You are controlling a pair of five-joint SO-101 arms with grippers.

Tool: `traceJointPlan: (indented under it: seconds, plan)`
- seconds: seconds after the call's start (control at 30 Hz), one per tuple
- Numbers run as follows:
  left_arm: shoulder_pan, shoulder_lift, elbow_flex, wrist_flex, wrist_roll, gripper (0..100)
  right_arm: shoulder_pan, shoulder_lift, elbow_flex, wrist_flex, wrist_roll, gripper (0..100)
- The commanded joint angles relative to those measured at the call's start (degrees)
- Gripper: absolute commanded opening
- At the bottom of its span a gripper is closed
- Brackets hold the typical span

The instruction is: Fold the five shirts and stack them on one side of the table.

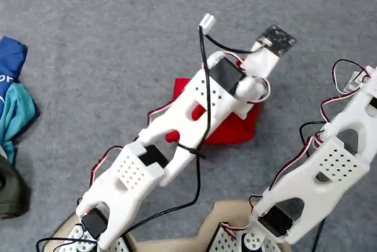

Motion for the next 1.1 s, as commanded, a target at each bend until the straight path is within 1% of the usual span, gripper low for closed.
traceJointPlan:
  seconds: [0.0,0.3,0.37,0.43,0.5,0.57,0.67,0.73,0.8,0.87,0.93,1.0,1.07]
  plan:
    - [1.6,-0.7,-2.4,-1.1,0.5,2,0.9,-0.4,-3.2,0.4,-0.4,0.9]
    - [2.4,-0.7,2.1,-5.0,0.4,3,0.9,-0.5,-2.9,0.4,-0.3,0.9]
    - [2.2,-0.7,2.3,-4.7,0.5,8,0.7,-0.6,-3.0,1.1,0.1,0.9]
    - [1.8,-0.7,2.3,-4.7,1.1,16,0.7,-0.6,-3.2,1.8,0.1,0.9]
    - [0.9,-0.7,2.1,-4.7,3.8,24,0.6,-0.6,-3.2,1.8,0.2,0.9]
    - [-0.4,-0.7,1.8,-4.9,6.6,27,0.6,-0.6,-3.2,1.9,0.2,0.9]
    - [-3.3,-1.3,1.8,-5.1,7.3,26,0.4,-0.7,-3.2,2.3,1.9,0.9]
    - [-5.9,-1.4,0.7,-4.7,7.3,26,-0.2,-0.8,-4.0,4.3,2.2,0.9]
    - [-9.4,-1.3,-1.9,-3.9,7.3,26,-1.2,-1.9,-6.3,8.4,5.3,0.7]
    - [-13.0,-0.7,-3.7,-3.9,7.3,22,-3.3,-3.0,-8.1,12.3,9.8,0.6]
    - [-16.0,-0.1,-3.4,-4.8,7.1,16,-6.3,-4.2,-9.3,16.3,14.3,0.6]
    - [-17.8,1.3,-2.3,-5.8,6.9,10,-9.3,-5.6,-10.2,20.1,18.0,0.6]
    - [-19.2,3.1,-1.2,-6.0,6.9,6,-12.1,-7.3,-10.7,24.0,21.7,0.6]
